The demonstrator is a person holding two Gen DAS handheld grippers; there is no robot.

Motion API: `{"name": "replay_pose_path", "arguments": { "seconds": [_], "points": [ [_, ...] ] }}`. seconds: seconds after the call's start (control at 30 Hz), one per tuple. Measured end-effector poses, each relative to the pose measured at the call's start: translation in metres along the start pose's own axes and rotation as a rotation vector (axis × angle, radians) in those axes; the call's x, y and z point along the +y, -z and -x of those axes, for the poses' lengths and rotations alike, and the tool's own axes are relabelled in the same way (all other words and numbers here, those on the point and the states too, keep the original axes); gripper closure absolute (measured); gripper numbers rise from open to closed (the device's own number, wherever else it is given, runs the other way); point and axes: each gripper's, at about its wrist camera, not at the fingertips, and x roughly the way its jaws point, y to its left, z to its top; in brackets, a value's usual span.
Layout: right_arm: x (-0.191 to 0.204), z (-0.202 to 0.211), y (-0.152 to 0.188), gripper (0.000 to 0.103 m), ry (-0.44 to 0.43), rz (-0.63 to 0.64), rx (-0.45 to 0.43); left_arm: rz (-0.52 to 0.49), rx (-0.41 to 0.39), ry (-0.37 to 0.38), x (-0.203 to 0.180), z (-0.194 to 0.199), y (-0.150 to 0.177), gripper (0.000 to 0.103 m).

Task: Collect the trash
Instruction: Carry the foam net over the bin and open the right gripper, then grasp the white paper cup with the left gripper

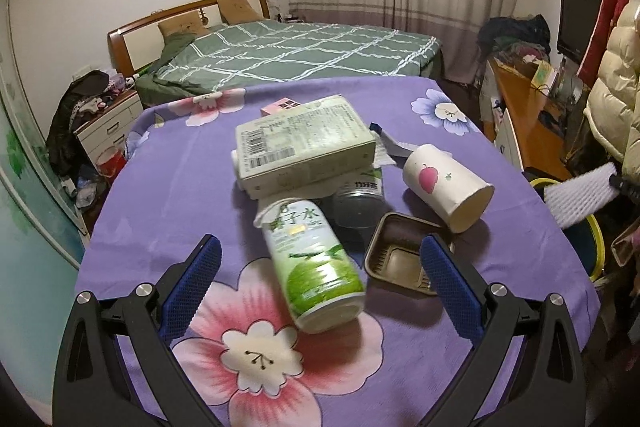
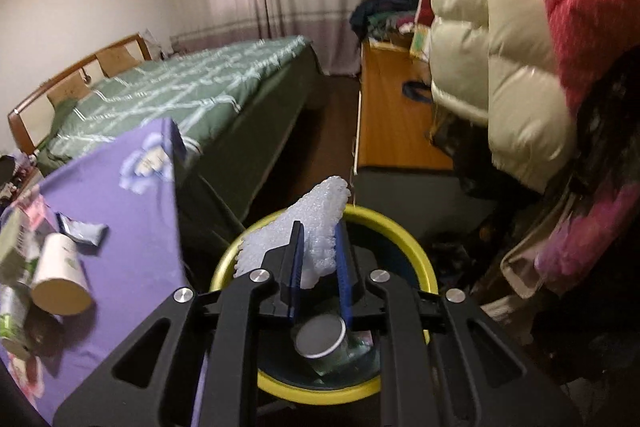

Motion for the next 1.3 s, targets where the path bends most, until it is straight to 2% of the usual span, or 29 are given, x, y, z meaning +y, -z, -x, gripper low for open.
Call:
{"name": "replay_pose_path", "arguments": {
  "seconds": [0.13,0.2,0.23,0.57,0.77,0.9,1.0,1.13,1.3],
  "points": [
    [-0.002,-0.010,0.006,0.083,0.021,0.001,0.026,-0.015,0.004,0.000,-0.008,-0.005,-0.005,0.005],
    [-0.004,-0.014,0.007,0.070,0.022,-0.006,0.029,-0.023,0.006,0.008,-0.013,-0.007,-0.007,0.005],
    [-0.005,-0.014,0.006,0.069,0.023,-0.006,0.026,-0.027,0.007,0.012,-0.015,-0.008,-0.008,0.005],
    [-0.008,-0.011,0.005,0.067,0.000,-0.015,0.023,-0.093,0.010,0.080,-0.064,-0.018,-0.021,0.005],
    [-0.012,-0.016,0.005,0.066,-0.015,-0.028,0.033,-0.119,0.047,0.119,-0.104,-0.040,-0.037,0.005],
    [-0.015,-0.021,0.005,0.066,-0.028,-0.034,0.045,-0.114,0.083,0.094,-0.123,-0.060,-0.050,0.005],
    [-0.017,-0.025,0.005,0.066,-0.039,-0.035,0.052,-0.111,0.126,0.044,-0.132,-0.079,-0.061,0.005],
    [-0.020,-0.029,0.003,0.065,-0.054,-0.034,0.058,-0.068,0.202,0.013,-0.133,-0.108,-0.074,0.005],
    [-0.023,-0.036,0.000,0.065,-0.076,-0.041,0.066,-0.049,0.258,-0.014,-0.130,-0.132,-0.077,0.005]
  ]
}}
